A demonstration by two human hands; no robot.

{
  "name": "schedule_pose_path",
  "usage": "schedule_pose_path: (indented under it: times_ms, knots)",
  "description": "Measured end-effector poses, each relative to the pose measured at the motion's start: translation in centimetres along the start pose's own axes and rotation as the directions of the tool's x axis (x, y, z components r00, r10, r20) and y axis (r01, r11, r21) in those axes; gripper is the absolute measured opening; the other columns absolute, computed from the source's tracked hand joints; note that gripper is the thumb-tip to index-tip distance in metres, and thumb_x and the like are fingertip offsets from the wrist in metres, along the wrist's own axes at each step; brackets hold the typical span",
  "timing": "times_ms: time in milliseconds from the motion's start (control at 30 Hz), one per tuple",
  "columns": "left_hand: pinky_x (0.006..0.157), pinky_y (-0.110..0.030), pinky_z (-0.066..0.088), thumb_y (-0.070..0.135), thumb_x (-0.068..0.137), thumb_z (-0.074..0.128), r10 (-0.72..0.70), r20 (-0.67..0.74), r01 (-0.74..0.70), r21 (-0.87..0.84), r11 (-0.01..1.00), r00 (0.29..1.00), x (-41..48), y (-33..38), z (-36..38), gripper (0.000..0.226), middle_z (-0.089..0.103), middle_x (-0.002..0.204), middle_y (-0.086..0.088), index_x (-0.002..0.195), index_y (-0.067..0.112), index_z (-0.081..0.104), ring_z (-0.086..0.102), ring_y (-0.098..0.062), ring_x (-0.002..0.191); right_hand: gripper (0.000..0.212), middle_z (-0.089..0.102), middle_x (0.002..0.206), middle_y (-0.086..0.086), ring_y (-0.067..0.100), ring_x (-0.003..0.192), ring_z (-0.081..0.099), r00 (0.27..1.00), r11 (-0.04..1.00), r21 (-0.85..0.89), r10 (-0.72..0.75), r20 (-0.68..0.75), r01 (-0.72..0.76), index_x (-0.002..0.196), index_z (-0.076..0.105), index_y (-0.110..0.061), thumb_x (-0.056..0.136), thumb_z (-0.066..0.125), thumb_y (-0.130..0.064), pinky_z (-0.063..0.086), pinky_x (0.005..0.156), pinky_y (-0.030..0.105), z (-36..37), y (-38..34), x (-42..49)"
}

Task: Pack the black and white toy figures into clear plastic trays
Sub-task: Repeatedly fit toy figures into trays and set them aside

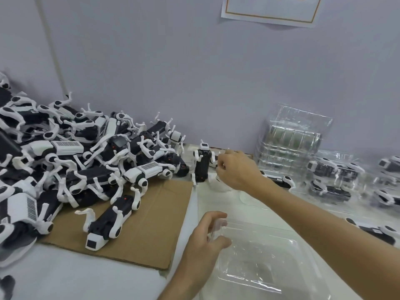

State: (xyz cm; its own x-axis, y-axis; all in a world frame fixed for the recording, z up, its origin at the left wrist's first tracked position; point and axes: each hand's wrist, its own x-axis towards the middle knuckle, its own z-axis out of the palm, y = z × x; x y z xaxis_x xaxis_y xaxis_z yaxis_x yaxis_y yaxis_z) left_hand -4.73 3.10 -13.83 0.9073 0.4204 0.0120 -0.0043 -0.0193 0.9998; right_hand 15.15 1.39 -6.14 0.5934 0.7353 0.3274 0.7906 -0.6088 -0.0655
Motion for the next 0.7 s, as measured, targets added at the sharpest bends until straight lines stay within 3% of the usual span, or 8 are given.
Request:
schedule_pose_path:
  times_ms: [133,267,367,533,633,700]
  knots:
    - [0.086,-0.017,0.042,0.032,0.063,0.060,-0.017,0.001,0.017,0.006,1.000,1.000,0.1,-0.1,0.0,0.047,0.067,0.112,0.018,0.108,0.043,0.060,0.055,0.015,0.105,0.048,0.051,0.127,0.006,0.028,0.117,0.047,1.000,0.965,-0.263,0.025,0.019,-0.019,0.127,0.043,-0.014,0.088,0.063,-0.034,0.045,0.088,0.041,1.3,0.1,-0.1]
    - [0.093,-0.024,0.045,0.033,0.063,0.060,-0.030,0.001,0.030,0.014,0.999,1.000,0.1,-0.1,-0.1,0.048,0.066,0.113,0.018,0.109,0.043,0.059,0.056,0.007,0.109,0.048,0.059,0.112,0.003,0.027,0.101,0.060,0.997,0.873,-0.486,0.017,-0.072,-0.050,0.126,0.043,-0.013,0.084,0.065,-0.014,0.040,0.092,0.041,1.6,-0.1,0.8]
    - [0.091,-0.020,0.043,0.034,0.063,0.060,-0.032,0.005,0.032,0.008,0.999,0.999,0.2,-0.1,0.0,0.048,0.066,0.113,0.018,0.110,0.042,0.059,0.054,0.010,0.112,0.050,0.059,0.108,0.005,0.025,0.093,0.059,0.996,0.816,-0.578,-0.072,-0.057,0.026,0.125,0.042,-0.012,0.082,0.068,-0.012,0.040,0.081,0.035,2.2,-0.5,1.2]
    - [0.078,-0.010,0.039,0.034,0.063,0.059,-0.018,0.004,0.018,0.003,1.000,1.000,0.0,0.0,0.0,0.048,0.066,0.111,0.020,0.110,0.041,0.059,0.053,0.019,0.103,0.057,0.056,0.117,0.009,0.029,0.104,0.058,0.991,0.878,-0.467,-0.129,-0.021,0.104,0.130,0.042,-0.014,0.081,0.069,-0.008,0.045,0.083,0.035,2.2,-0.7,1.2]
    - [0.082,-0.012,0.039,0.034,0.064,0.058,-0.014,0.002,0.014,0.011,1.000,1.000,-0.2,0.0,0.0,0.047,0.066,0.111,0.021,0.110,0.041,0.060,0.052,0.016,0.108,0.045,0.061,0.118,0.004,0.029,0.102,0.060,0.997,0.984,-0.176,0.019,-0.076,-0.032,0.125,0.055,-0.019,0.083,0.066,-0.011,0.038,0.075,0.033,0.6,0.4,0.4]
    - [0.084,-0.014,0.040,0.033,0.064,0.058,-0.008,-0.002,0.008,0.011,1.000,1.000,-0.3,0.1,0.0,0.047,0.066,0.112,0.020,0.110,0.040,0.060,0.053,0.012,0.112,0.038,0.069,0.110,0.000,0.028,0.104,0.060,0.988,0.993,-0.058,0.097,-0.122,-0.104,0.121,0.061,-0.023,0.084,0.068,-0.021,0.037,0.082,0.035,-0.5,1.1,-1.1]
